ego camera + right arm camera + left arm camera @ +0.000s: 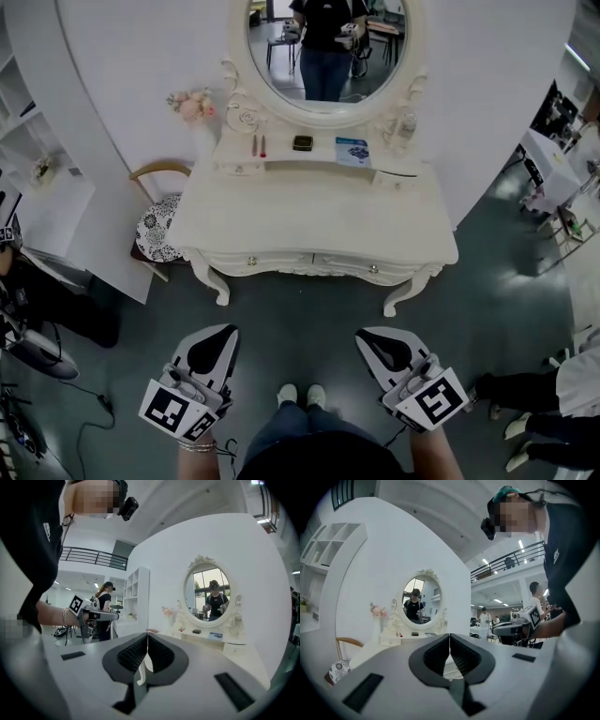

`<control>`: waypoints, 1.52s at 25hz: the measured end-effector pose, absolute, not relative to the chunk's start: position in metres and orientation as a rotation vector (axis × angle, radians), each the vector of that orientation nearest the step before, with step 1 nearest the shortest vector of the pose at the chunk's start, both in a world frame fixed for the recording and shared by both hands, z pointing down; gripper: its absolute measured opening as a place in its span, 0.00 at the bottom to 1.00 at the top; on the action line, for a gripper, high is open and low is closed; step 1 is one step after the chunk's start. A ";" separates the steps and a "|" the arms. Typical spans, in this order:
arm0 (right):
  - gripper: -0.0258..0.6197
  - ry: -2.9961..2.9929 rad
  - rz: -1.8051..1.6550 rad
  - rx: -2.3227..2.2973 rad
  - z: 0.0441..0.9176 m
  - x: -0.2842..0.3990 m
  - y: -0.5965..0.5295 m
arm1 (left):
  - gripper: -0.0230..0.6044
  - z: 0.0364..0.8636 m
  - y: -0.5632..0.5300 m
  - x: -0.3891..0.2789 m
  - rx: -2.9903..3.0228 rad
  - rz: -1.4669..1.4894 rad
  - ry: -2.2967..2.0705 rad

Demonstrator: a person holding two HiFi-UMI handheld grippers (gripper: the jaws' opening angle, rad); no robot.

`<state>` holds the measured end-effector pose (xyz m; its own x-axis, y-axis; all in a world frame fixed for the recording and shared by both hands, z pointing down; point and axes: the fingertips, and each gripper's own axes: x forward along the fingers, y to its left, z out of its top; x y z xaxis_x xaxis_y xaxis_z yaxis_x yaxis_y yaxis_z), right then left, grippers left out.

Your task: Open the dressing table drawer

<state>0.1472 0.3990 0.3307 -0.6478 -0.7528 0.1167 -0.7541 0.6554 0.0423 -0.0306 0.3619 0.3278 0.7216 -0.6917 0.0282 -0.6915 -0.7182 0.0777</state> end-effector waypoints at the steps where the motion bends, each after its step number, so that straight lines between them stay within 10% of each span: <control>1: 0.07 -2.741 0.027 1.259 0.333 0.150 0.400 | 0.07 0.331 0.365 -0.028 2.829 -0.005 -1.142; 38: 0.07 -2.745 0.060 1.249 0.342 0.128 0.300 | 0.07 0.341 0.281 -0.042 2.809 0.036 -1.145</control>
